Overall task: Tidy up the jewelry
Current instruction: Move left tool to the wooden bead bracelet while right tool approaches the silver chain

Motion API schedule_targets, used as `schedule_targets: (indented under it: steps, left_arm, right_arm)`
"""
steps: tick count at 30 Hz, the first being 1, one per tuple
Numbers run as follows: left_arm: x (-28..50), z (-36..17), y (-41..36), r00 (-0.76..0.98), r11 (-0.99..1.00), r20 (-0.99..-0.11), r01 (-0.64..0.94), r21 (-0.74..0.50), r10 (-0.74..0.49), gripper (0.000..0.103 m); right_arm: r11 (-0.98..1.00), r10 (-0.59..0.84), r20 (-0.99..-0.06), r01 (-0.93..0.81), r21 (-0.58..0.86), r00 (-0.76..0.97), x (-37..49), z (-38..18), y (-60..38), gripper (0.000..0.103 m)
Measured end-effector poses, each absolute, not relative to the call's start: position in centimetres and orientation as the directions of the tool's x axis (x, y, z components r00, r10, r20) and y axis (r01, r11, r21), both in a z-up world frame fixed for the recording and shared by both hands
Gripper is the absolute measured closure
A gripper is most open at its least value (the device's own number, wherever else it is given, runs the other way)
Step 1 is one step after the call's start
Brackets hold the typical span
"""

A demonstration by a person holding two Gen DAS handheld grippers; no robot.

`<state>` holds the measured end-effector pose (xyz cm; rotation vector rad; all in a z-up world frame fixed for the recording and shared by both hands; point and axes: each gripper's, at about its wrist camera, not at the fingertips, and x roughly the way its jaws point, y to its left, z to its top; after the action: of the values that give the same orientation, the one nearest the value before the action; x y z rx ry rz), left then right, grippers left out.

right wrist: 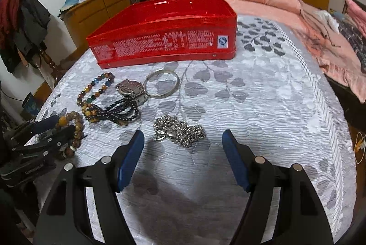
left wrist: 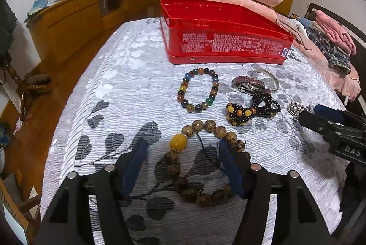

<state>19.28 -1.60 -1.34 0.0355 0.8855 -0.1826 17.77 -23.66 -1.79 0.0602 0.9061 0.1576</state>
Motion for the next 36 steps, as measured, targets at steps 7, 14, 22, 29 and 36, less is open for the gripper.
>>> schedule_targets:
  steps: [7, 14, 22, 29, 36]
  left_arm:
    - [19.3, -1.1, -1.0, 0.636, 0.985, -0.756, 0.155, -0.07, -0.153, 0.066]
    - [19.3, -1.1, -1.0, 0.636, 0.986, -0.757, 0.156, -0.065, -0.15, 0.07]
    - [19.5, -1.2, -1.3, 0.632, 0.985, -0.76, 0.165, -0.059, -0.151, 0.066]
    - [19.3, -1.1, -0.9, 0.644, 0.986, -0.75, 0.149, -0.07, -0.15, 0.081]
    - [18.8, -1.0, -0.9, 0.646, 0.983, -0.744, 0.164, -0.084, -0.171, 0.09]
  right_arm:
    - [0.984, 0.17, -0.791, -0.139, 0.109, 0.588, 18.2, -2.0, -23.1, 0.064]
    - [0.97, 0.227, -0.798, -0.206, 0.132, 0.559, 17.4, -1.7, -22.4, 0.078]
    - [0.967, 0.219, -0.797, -0.235, 0.1, 0.563, 18.1, -2.1, -21.2, 0.06]
    - [0.969, 0.197, -0.791, -0.235, 0.069, 0.58, 17.4, -1.9, -21.3, 0.08]
    - [0.966, 0.214, -0.781, -0.247, 0.08, 0.586, 16.4, -1.5, -21.3, 0.082]
